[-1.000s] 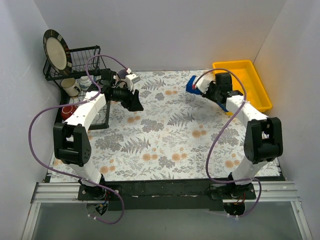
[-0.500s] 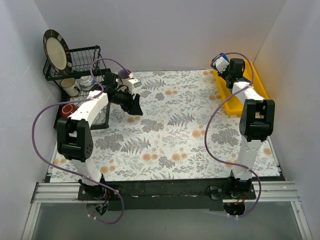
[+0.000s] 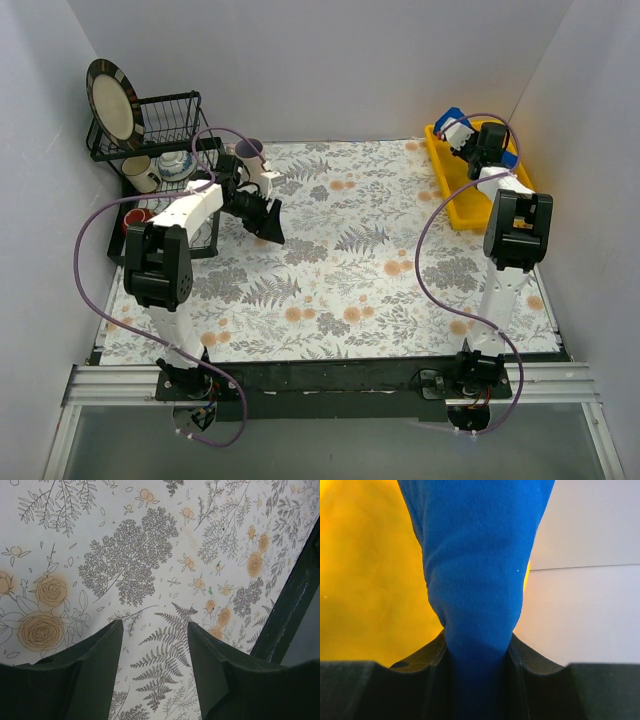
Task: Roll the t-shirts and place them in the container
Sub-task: Place the T-shirt in the bin.
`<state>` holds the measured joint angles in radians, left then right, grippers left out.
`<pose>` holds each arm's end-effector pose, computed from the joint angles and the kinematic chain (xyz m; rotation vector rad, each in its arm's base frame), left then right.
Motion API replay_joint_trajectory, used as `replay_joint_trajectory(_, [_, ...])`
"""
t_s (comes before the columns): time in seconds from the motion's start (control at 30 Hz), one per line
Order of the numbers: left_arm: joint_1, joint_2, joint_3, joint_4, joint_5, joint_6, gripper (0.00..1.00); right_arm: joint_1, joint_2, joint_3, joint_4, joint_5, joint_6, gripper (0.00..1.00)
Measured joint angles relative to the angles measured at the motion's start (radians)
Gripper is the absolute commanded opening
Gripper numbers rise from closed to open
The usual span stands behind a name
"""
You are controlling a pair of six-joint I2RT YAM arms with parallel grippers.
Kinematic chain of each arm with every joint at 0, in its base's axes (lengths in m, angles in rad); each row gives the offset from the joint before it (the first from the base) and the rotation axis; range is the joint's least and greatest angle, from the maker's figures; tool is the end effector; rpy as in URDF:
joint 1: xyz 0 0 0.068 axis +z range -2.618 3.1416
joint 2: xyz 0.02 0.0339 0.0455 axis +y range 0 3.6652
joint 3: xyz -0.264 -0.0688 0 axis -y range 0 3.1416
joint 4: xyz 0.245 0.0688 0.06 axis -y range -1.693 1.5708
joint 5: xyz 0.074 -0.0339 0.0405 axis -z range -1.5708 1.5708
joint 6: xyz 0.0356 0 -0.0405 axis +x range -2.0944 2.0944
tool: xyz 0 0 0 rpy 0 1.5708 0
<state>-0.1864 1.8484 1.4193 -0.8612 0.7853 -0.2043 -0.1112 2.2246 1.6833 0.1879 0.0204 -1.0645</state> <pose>0.3565 -0.0929 0.2247 0.1377 2.7820 -1.2059 0.5210 -0.0589 0.2103 -0.9092 1.7919 -0.7937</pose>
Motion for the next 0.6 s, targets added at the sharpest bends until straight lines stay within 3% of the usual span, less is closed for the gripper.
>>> replay_joint_trajectory(0.3, [-0.001, 0.109, 0.063, -0.026, 0.000, 0.002, 0.54, -0.032, 0.064, 0.005, 0.025, -0.066, -0.095, 0.01])
replay_joint_trajectory(0.6, [-0.002, 0.114, 0.068, -0.029, 0.000, 0.002, 0.54, -0.032, 0.089, 0.027, 0.040, -0.080, -0.123, 0.01])
